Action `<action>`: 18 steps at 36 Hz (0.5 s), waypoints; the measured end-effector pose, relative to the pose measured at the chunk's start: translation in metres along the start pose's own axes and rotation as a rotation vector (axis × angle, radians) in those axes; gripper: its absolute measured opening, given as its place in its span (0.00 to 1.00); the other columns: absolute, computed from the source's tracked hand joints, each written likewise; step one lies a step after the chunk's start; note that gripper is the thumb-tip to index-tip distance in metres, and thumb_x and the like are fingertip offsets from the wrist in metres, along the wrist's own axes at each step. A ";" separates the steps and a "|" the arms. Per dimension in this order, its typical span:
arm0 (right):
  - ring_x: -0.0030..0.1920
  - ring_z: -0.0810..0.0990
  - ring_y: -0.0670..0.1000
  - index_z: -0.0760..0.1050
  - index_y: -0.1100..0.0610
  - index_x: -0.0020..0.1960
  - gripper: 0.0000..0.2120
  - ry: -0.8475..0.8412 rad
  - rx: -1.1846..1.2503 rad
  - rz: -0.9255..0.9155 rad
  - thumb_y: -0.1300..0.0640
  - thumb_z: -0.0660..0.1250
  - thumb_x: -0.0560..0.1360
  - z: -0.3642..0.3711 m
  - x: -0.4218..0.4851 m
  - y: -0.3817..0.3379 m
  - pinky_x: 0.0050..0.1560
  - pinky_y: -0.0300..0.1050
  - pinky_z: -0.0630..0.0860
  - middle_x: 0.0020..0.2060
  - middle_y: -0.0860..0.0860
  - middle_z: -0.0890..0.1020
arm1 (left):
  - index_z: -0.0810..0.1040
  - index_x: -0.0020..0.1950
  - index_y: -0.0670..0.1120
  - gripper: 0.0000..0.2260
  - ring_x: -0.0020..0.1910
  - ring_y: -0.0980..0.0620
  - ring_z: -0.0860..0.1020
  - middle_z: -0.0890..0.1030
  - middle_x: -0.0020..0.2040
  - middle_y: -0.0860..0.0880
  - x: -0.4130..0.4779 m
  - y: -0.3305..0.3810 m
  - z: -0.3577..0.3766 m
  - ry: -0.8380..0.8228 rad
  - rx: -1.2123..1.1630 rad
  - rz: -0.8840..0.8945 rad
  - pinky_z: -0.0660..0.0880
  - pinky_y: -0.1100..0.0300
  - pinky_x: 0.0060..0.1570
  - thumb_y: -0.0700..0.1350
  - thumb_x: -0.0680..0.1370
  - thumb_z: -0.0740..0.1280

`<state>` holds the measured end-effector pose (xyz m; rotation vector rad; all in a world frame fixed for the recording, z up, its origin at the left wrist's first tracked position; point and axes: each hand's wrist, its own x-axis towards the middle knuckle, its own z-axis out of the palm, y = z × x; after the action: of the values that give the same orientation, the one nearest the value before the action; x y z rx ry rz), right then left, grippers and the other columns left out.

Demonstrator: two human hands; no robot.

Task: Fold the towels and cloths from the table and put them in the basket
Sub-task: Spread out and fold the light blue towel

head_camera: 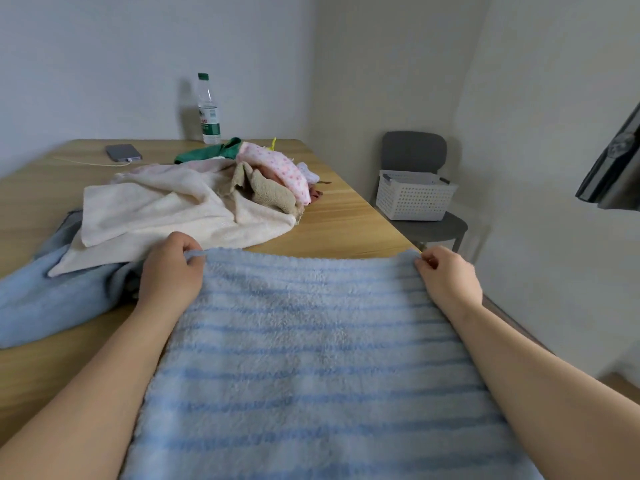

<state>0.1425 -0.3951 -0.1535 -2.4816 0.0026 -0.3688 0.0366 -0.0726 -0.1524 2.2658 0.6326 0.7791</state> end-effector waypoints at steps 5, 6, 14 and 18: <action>0.53 0.73 0.58 0.75 0.56 0.54 0.10 -0.007 -0.199 -0.014 0.53 0.59 0.78 0.003 0.001 -0.007 0.44 0.46 0.68 0.54 0.56 0.77 | 0.66 0.67 0.44 0.17 0.59 0.37 0.68 0.62 0.66 0.37 -0.010 0.008 -0.010 -0.080 0.215 -0.110 0.68 0.47 0.55 0.42 0.78 0.62; 0.56 0.73 0.59 0.73 0.56 0.58 0.11 -0.003 -0.232 -0.015 0.53 0.59 0.79 0.002 -0.001 -0.010 0.48 0.48 0.69 0.56 0.57 0.76 | 0.67 0.66 0.45 0.16 0.59 0.37 0.69 0.62 0.66 0.38 -0.011 0.011 -0.014 -0.075 0.260 -0.091 0.68 0.47 0.55 0.43 0.78 0.62; 0.48 0.74 0.56 0.75 0.55 0.48 0.07 -0.013 -0.202 -0.268 0.58 0.58 0.76 -0.013 -0.050 -0.050 0.43 0.45 0.70 0.47 0.55 0.78 | 0.75 0.55 0.56 0.08 0.48 0.50 0.78 0.79 0.52 0.51 -0.056 0.040 -0.037 -0.585 0.109 0.179 0.72 0.60 0.46 0.46 0.80 0.59; 0.49 0.76 0.52 0.73 0.51 0.52 0.07 -0.288 -0.168 -0.253 0.52 0.58 0.77 -0.023 -0.088 -0.059 0.45 0.45 0.72 0.49 0.49 0.79 | 0.60 0.73 0.59 0.23 0.74 0.56 0.56 0.58 0.75 0.56 -0.091 0.028 -0.033 -0.788 0.478 0.310 0.55 0.60 0.70 0.59 0.79 0.56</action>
<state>0.0471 -0.3532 -0.1244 -2.6870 -0.4179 -0.1144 -0.0437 -0.1335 -0.1448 2.8587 0.0860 -0.2063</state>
